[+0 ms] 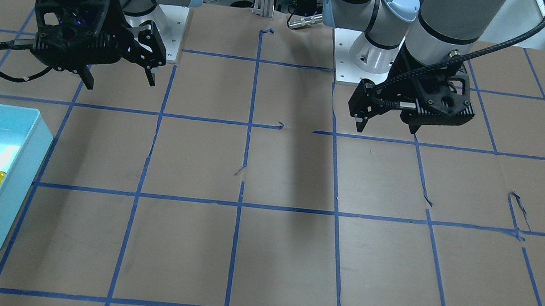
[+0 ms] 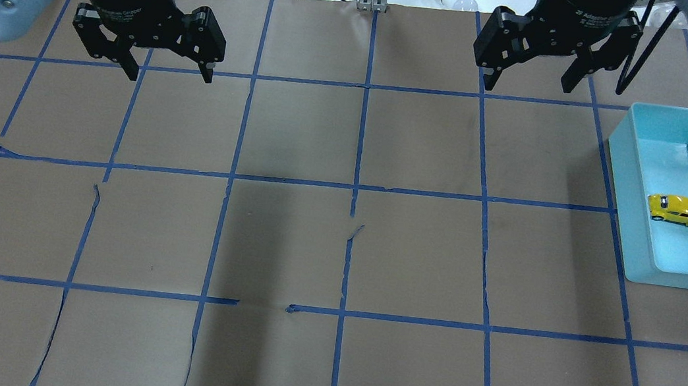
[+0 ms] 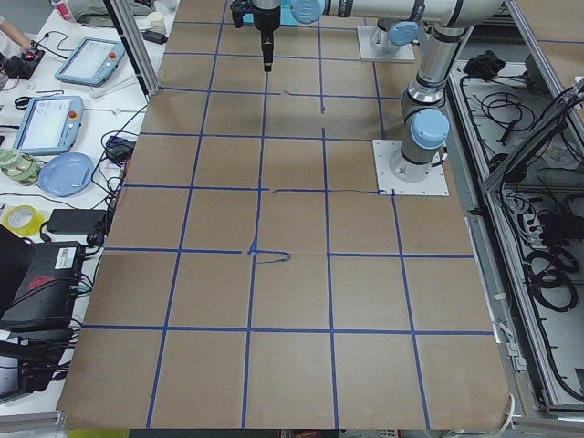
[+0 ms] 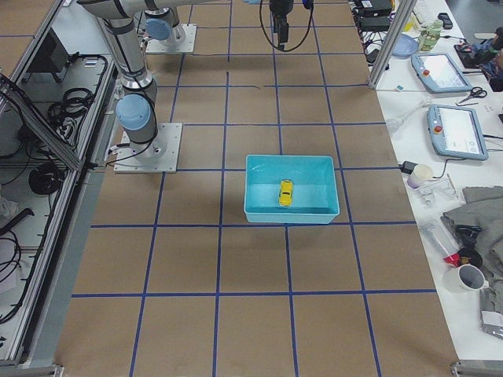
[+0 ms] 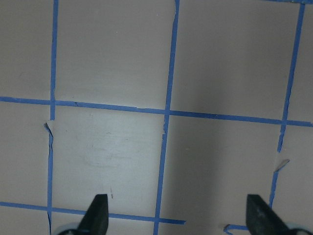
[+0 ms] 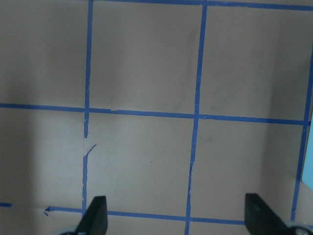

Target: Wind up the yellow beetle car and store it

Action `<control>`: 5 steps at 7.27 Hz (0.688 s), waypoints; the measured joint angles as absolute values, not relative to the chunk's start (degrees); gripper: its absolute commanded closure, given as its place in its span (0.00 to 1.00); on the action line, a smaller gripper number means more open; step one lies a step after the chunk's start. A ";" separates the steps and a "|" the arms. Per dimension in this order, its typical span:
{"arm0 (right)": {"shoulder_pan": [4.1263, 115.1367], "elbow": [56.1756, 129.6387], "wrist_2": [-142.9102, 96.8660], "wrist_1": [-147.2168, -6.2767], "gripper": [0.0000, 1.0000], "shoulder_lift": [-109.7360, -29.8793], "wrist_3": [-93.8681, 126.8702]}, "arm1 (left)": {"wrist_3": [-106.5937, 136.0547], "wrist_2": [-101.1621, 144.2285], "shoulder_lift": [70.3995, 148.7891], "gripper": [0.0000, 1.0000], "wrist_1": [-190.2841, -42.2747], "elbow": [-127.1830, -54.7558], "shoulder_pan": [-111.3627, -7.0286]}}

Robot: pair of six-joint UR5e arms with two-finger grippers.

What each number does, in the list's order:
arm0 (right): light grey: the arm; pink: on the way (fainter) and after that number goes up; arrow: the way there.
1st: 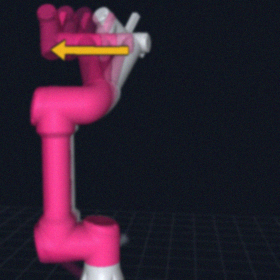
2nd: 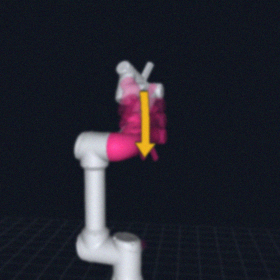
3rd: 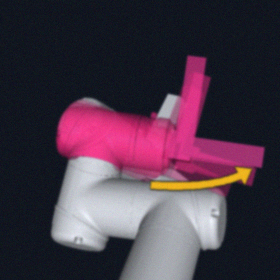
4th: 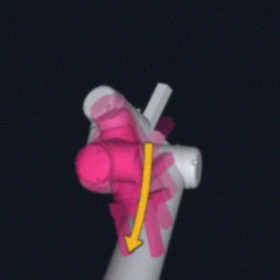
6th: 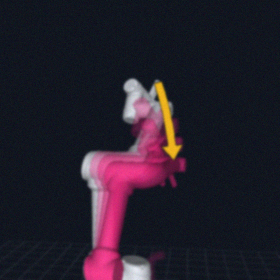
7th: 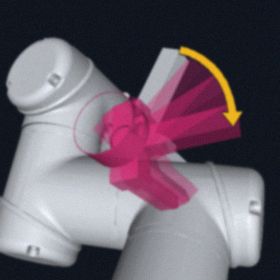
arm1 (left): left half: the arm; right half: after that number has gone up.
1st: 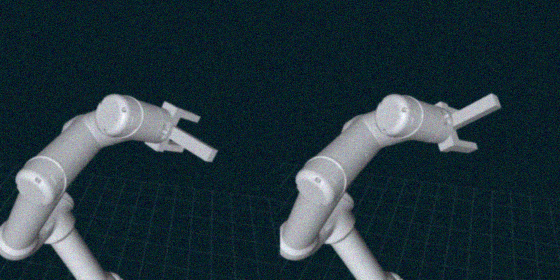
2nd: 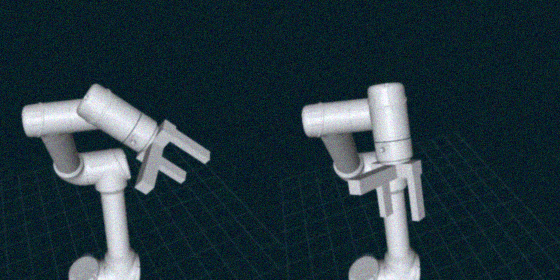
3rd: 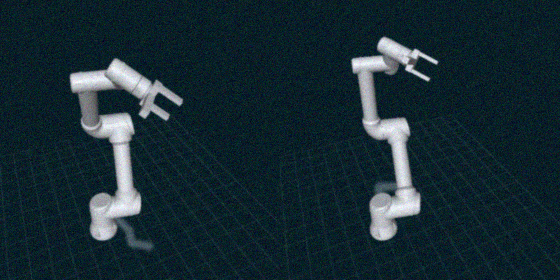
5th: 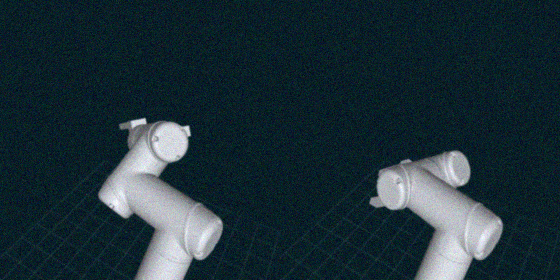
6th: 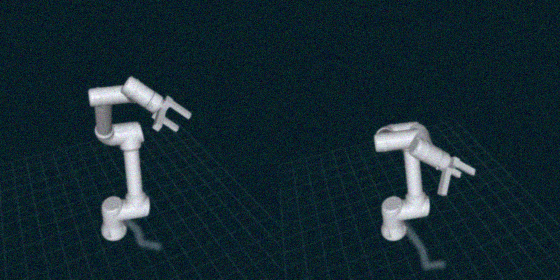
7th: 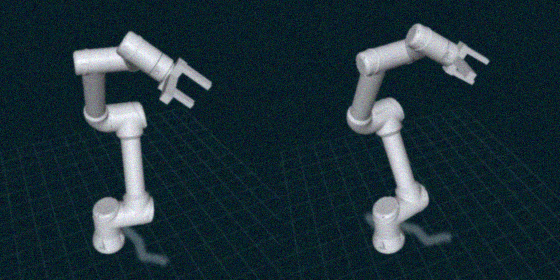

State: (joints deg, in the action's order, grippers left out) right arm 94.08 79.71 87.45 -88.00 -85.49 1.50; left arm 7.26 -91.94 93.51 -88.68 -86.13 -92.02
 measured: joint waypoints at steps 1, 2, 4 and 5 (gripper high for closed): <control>94.16 79.87 87.62 -89.76 0.00 -85.48 4.04 | 7.26 -91.93 93.51 0.00 -88.68 -86.13 -92.02; 94.19 79.94 87.82 -90.55 0.00 -85.47 5.60 | 7.25 -91.93 93.51 0.00 -88.68 -86.13 -92.02; 94.22 80.09 88.01 -90.75 0.00 -85.44 6.69 | 7.29 -91.93 93.52 0.00 -88.68 -86.13 -92.02; 94.22 80.15 87.98 -90.72 0.00 -85.43 6.78 | 7.29 -91.93 93.52 0.00 -88.68 -86.13 -92.02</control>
State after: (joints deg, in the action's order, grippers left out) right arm 94.22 80.15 87.98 -90.72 -85.43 6.78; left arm 7.29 -91.93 93.52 -88.68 -86.13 -92.02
